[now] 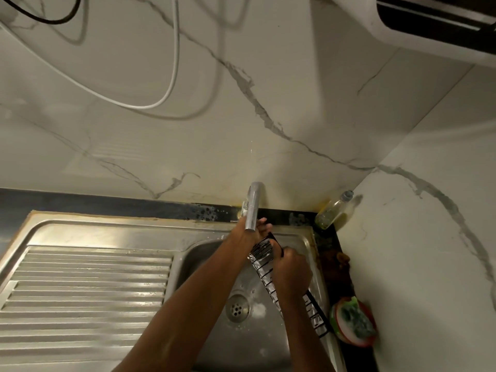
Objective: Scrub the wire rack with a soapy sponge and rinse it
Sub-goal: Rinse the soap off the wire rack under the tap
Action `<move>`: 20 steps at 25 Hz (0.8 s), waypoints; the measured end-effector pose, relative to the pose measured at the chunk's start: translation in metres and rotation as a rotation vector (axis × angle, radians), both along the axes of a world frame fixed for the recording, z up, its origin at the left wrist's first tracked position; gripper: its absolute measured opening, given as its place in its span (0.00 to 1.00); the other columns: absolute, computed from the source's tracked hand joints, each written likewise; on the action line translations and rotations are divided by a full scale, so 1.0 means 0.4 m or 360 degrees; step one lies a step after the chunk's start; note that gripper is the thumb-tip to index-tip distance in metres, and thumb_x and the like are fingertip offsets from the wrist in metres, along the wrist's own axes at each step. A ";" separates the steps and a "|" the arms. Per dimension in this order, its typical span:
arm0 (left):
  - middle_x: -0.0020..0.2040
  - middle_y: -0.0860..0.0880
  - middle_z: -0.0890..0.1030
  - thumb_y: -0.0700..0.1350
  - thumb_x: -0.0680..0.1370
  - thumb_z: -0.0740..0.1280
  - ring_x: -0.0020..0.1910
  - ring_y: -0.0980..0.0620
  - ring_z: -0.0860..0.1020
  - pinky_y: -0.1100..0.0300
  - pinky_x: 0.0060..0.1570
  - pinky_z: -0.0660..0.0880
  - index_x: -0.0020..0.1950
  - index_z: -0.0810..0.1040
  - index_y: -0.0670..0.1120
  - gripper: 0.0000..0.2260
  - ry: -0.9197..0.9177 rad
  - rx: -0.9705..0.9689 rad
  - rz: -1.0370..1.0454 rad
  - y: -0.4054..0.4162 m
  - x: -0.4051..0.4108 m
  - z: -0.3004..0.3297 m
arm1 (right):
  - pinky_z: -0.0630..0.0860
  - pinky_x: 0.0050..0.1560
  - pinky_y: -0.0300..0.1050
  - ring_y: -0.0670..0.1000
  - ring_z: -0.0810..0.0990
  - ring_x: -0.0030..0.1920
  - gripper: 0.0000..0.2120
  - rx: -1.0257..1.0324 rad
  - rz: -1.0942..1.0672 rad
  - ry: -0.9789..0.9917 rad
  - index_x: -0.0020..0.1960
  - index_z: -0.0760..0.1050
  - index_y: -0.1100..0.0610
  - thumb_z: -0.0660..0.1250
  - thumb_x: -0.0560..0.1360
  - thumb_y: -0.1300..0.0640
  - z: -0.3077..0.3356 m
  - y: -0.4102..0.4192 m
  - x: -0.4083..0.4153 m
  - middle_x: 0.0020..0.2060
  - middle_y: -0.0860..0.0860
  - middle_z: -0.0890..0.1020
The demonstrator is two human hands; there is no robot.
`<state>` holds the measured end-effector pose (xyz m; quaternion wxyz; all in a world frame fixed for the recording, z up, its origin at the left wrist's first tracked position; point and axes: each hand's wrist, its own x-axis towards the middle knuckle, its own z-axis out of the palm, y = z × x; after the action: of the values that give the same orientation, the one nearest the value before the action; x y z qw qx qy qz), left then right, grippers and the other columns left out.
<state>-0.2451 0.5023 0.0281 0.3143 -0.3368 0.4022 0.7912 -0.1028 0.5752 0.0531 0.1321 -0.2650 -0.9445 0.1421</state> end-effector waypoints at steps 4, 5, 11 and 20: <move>0.39 0.41 0.84 0.39 0.79 0.67 0.34 0.46 0.82 0.57 0.37 0.81 0.50 0.78 0.37 0.05 0.0264 -0.0404 -0.0442 -0.014 0.012 0.000 | 0.58 0.25 0.38 0.44 0.67 0.22 0.27 -0.0232 0.0081 0.0130 0.29 0.71 0.52 0.62 0.77 0.34 0.024 0.000 0.009 0.22 0.45 0.71; 0.44 0.41 0.83 0.44 0.78 0.71 0.36 0.47 0.80 0.57 0.39 0.79 0.49 0.78 0.38 0.09 0.0368 -0.0570 -0.0623 -0.030 0.024 0.011 | 0.57 0.24 0.37 0.42 0.64 0.21 0.26 -0.0275 0.0131 0.0174 0.28 0.70 0.51 0.63 0.77 0.35 0.030 -0.001 0.012 0.21 0.44 0.69; 0.60 0.38 0.81 0.76 0.72 0.63 0.56 0.46 0.82 0.55 0.58 0.80 0.71 0.72 0.40 0.44 0.0660 -0.0914 -0.1276 -0.079 0.062 0.044 | 0.71 0.23 0.44 0.44 0.74 0.22 0.26 -0.0510 0.0185 0.0335 0.31 0.77 0.52 0.62 0.76 0.34 0.032 0.013 0.043 0.22 0.46 0.75; 0.53 0.40 0.83 0.62 0.81 0.65 0.45 0.46 0.82 0.51 0.51 0.83 0.66 0.74 0.40 0.26 0.0454 -0.0745 -0.1056 -0.099 0.065 0.020 | 0.56 0.22 0.31 0.39 0.64 0.18 0.20 -0.0425 0.0216 0.0419 0.28 0.70 0.46 0.71 0.76 0.46 0.075 -0.023 0.030 0.19 0.39 0.64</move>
<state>-0.2192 0.4629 0.0360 0.4082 -0.1387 0.6967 0.5733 -0.0909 0.5661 0.0833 0.2082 -0.1951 -0.9076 0.3080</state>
